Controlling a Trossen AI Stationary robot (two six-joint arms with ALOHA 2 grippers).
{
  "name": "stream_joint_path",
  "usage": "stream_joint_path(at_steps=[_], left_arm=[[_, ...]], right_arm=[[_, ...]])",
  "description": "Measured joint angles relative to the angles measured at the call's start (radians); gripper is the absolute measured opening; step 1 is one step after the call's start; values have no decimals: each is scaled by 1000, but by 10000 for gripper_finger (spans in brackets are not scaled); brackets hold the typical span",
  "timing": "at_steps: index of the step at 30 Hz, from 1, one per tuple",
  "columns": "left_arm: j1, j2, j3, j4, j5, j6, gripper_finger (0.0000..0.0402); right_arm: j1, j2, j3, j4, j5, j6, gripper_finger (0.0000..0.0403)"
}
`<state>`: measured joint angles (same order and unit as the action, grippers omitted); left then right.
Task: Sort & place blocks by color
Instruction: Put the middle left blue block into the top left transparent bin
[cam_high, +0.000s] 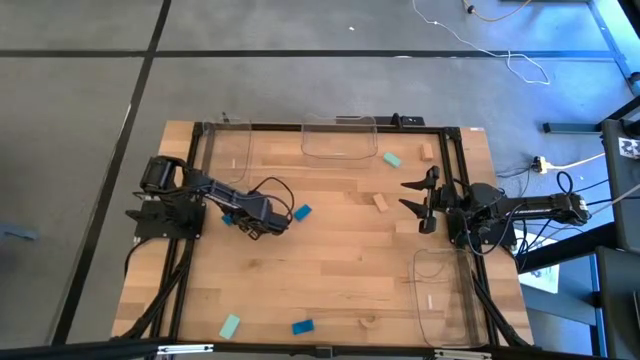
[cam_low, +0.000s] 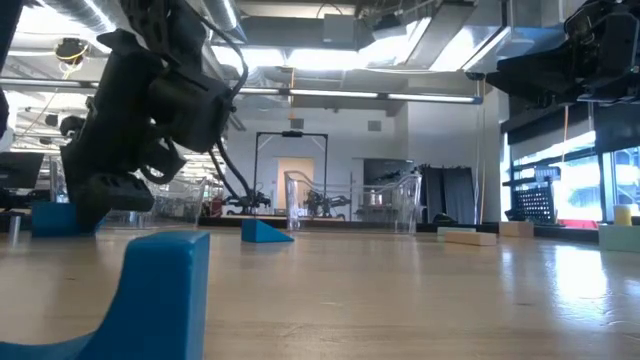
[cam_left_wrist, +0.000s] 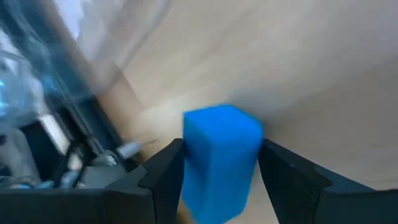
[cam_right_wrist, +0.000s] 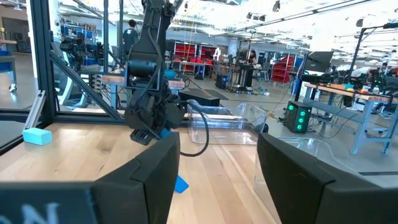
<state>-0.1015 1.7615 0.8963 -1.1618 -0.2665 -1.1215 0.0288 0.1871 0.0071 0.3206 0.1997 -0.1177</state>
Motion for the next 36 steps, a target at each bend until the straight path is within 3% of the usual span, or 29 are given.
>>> stream_joint_path(at_steps=[14, 19, 32, 36], left_arm=[[-1, -1, -10, 29, -8, -19, 195], [-1, -1, -10, 62, -7, 54, 191], [-1, -3, -31, 107, 42, 86, 130], [0, -1, -7, 97, 47, 112, 128]], right_arm=[[0, 0, 0, 2, 0, 4, 217], [0, 0, 0, 2, 0, 4, 217], [0, 0, 0, 2, 0, 4, 217], [0, 0, 0, 2, 0, 2, 217]])
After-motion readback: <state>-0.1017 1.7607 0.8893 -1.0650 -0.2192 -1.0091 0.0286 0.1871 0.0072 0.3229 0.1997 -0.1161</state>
